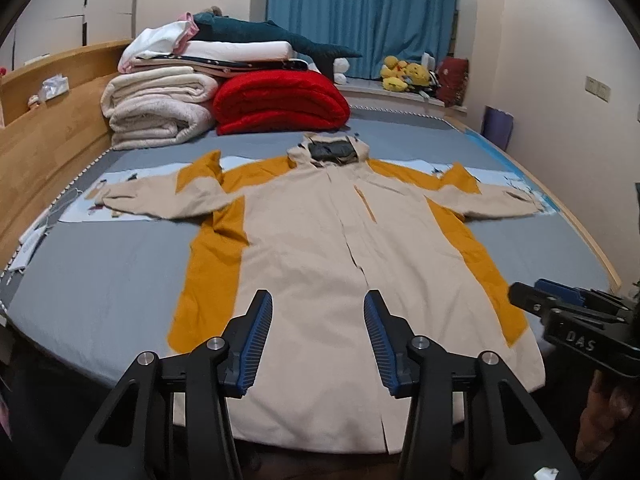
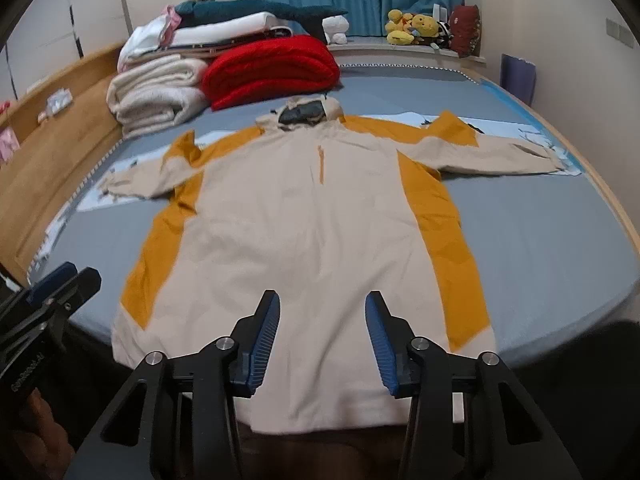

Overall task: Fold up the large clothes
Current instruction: 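Reach the left tool to the sleeve cuff nearest it and close on it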

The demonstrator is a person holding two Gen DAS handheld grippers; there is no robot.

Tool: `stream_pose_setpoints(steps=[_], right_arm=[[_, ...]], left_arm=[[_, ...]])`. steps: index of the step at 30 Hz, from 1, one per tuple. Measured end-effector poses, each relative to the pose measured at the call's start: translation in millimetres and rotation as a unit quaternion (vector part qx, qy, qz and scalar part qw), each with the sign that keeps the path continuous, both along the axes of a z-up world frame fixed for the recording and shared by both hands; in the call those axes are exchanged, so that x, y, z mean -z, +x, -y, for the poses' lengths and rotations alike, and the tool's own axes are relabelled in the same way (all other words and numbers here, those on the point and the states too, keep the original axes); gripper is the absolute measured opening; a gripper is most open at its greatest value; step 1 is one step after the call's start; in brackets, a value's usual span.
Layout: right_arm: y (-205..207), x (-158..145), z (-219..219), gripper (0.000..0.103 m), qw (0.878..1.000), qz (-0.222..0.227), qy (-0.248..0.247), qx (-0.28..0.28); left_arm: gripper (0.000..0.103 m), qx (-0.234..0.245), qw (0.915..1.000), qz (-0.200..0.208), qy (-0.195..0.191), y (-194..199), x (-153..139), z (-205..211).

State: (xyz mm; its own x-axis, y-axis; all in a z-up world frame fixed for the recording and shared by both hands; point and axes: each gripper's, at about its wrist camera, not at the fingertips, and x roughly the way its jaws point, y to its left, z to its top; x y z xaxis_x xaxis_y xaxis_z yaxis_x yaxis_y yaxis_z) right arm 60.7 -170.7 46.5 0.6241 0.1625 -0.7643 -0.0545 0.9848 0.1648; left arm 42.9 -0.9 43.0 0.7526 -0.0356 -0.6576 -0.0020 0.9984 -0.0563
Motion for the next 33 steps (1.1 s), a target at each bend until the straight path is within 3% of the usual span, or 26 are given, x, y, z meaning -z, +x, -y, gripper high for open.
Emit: stream_pose_setpoints(steps=[7,18,21,24,25,28,33], right_arm=[[50.0,-29.0,-11.6,0.045,0.999,0.035,-0.006,-0.006],[167.0,-68.3,-27.7,0.045,0.994,0.105,-0.023,0.0],[203.8,-78.8,-36.4,0.045,0.991,0.13,-0.025,-0.011],[238.6,-86.3,-47.2,0.048,0.987,0.156,-0.038,-0.016],[248.8,-86.5,-49.2,0.056,0.987,0.159,-0.035,-0.018],[279.8,-82.3,-53.4,0.066,0.985,0.168,-0.03,-0.015],[312.7,-44.0,-50.9,0.069,0.988,0.15,-0.02,-0.018]], left_arm=[[0.045,-0.05,0.9985,0.022,0.002,57.9,-18.2,-22.0],[0.045,-0.116,0.9898,0.083,0.004,158.0,-49.0,-65.5],[0.051,-0.133,0.9864,0.095,0.013,187.5,-52.7,-81.8],[0.053,-0.136,0.986,0.093,0.027,214.3,-44.4,-95.3],[0.053,-0.137,0.9856,0.092,0.038,222.9,-39.3,-99.5],[0.053,-0.138,0.986,0.073,0.058,254.2,-18.9,-119.1],[0.053,-0.164,0.9847,0.025,0.054,299.1,31.4,-173.7]])
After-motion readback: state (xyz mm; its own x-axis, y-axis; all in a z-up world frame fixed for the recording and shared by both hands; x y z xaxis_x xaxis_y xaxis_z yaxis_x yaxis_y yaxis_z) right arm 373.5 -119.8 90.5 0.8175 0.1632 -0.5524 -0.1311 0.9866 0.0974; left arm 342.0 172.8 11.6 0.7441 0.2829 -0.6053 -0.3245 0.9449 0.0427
